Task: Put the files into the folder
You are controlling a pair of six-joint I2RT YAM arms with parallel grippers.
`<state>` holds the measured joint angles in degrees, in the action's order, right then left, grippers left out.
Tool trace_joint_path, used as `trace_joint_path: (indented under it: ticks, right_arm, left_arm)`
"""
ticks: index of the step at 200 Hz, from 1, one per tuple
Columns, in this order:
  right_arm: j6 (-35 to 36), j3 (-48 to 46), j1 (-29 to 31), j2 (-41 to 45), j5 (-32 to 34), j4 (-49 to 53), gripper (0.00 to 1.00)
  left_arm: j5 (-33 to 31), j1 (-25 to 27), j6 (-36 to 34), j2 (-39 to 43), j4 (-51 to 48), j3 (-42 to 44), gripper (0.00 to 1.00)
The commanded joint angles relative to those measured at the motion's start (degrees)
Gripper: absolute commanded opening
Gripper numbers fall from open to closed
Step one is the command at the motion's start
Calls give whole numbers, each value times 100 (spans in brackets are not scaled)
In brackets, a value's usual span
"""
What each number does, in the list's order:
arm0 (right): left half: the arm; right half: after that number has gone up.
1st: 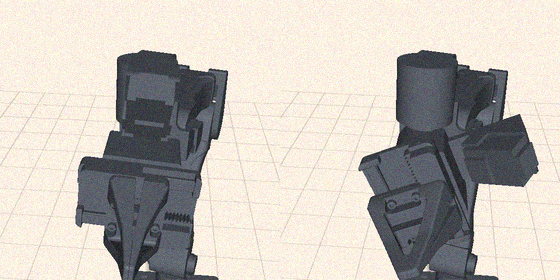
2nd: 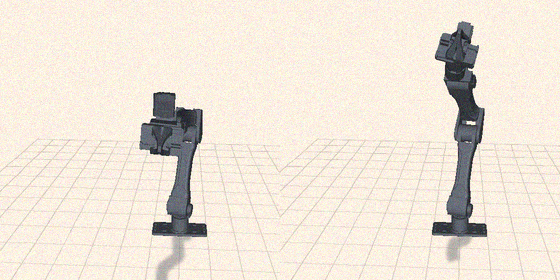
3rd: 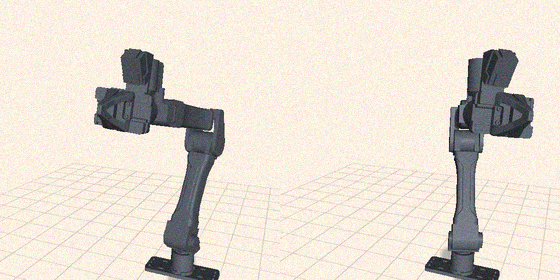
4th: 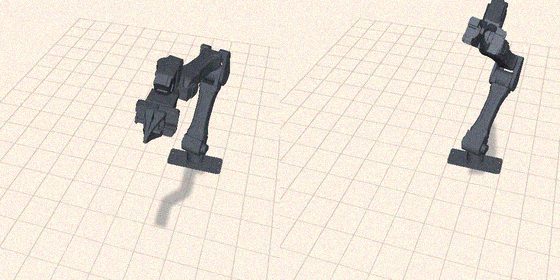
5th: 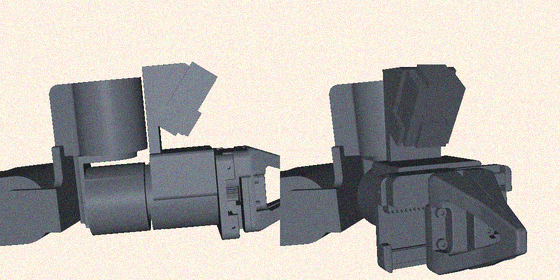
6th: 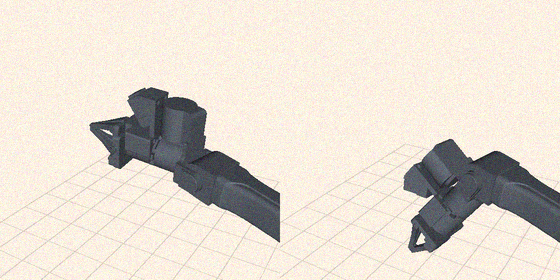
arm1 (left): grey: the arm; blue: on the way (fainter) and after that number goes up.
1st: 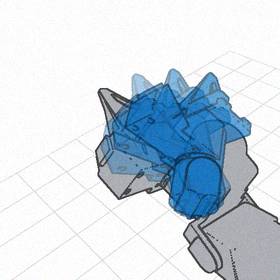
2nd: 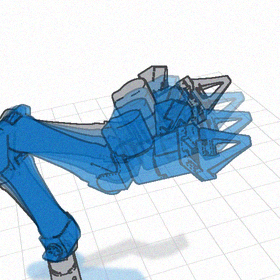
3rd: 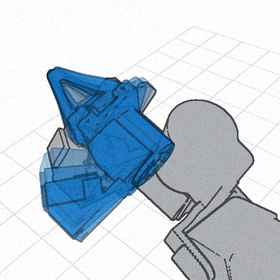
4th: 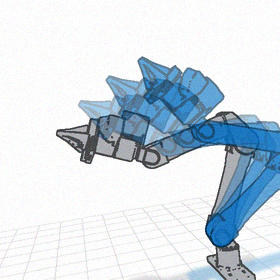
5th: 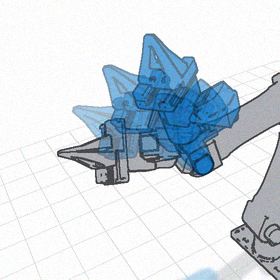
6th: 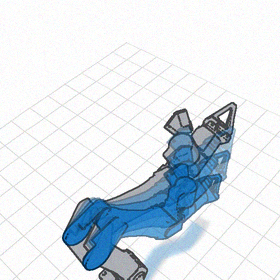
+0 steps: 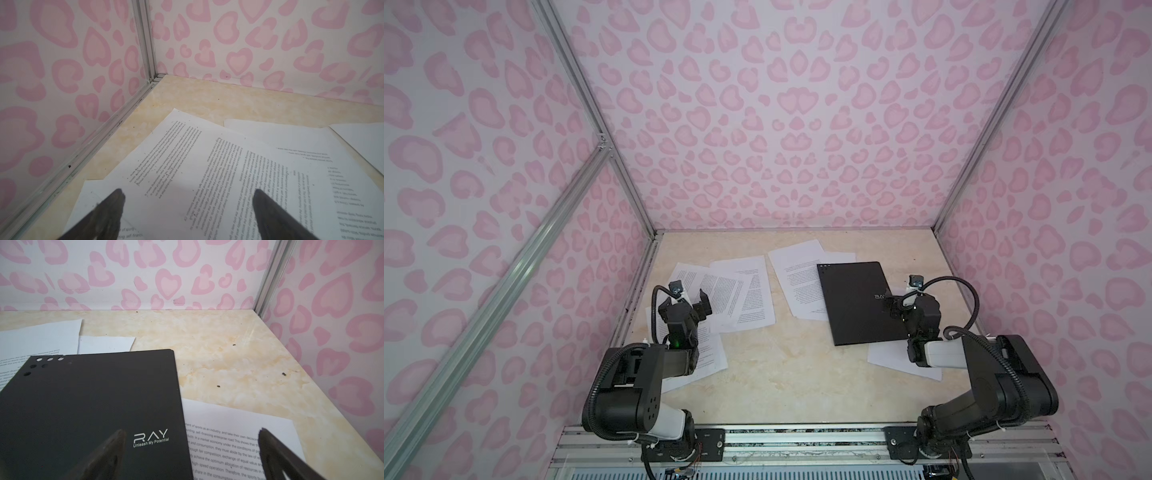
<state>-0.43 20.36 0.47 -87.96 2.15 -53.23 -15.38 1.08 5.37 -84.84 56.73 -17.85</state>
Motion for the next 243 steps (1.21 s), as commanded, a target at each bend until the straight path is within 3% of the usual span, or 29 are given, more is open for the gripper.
trace_joint_path:
  ticks: [1,243]
  right_arm:
    - [16,12,6,-12,90,-29,99]
    - [78,-31,93,-8,198,-98,99]
  left_arm:
    - [8,-11,-45,42,154,1,97]
    - [8,-3,-44,41,159,0,97]
